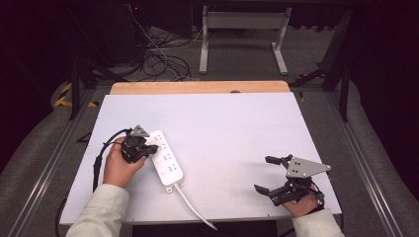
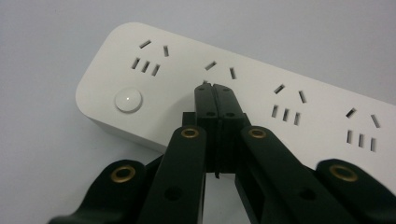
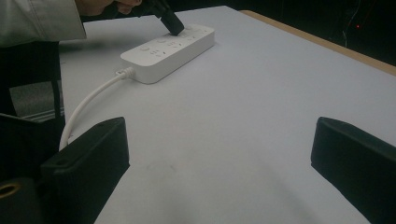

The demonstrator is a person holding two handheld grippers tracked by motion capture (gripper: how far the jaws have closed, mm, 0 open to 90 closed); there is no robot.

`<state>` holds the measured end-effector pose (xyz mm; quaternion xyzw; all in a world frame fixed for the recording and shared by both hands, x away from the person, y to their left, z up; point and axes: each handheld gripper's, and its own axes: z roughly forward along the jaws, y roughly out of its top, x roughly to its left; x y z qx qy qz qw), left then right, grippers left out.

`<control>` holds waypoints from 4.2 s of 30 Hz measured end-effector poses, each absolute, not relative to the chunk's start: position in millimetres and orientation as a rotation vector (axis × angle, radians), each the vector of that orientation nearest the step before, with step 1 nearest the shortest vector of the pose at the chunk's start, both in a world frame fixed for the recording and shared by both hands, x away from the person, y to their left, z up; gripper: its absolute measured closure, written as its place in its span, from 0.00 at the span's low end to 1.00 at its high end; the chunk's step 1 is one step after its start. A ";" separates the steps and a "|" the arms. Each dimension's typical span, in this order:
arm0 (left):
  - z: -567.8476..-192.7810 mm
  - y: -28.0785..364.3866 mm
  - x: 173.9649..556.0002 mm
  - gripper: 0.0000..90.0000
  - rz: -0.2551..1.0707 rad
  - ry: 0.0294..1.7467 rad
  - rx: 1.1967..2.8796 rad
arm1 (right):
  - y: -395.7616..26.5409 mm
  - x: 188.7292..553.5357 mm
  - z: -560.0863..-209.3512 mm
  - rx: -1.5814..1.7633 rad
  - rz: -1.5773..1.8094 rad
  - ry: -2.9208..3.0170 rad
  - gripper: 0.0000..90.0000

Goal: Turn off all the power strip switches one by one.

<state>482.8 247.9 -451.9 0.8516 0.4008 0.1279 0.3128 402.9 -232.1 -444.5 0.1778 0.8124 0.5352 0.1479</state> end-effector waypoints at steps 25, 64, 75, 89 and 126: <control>-429.0 242.8 474.4 1.00 0.433 1.027 2.169 | -231.5 404.8 -445.2 0.511 1.540 2.343 0.05; -446.5 269.4 500.4 1.00 0.505 1.125 2.137 | -230.9 405.4 -446.2 0.518 1.533 2.349 0.05; -452.8 264.5 503.0 1.00 0.490 1.124 2.161 | -231.0 405.5 -446.3 0.520 1.535 2.349 0.05; -458.6 266.0 503.0 1.00 0.503 1.131 2.143 | -231.1 404.9 -446.1 0.519 1.534 2.349 0.05; -433.8 260.4 487.3 1.00 0.503 1.139 2.051 | -232.1 405.8 -446.1 0.518 1.537 2.350 0.05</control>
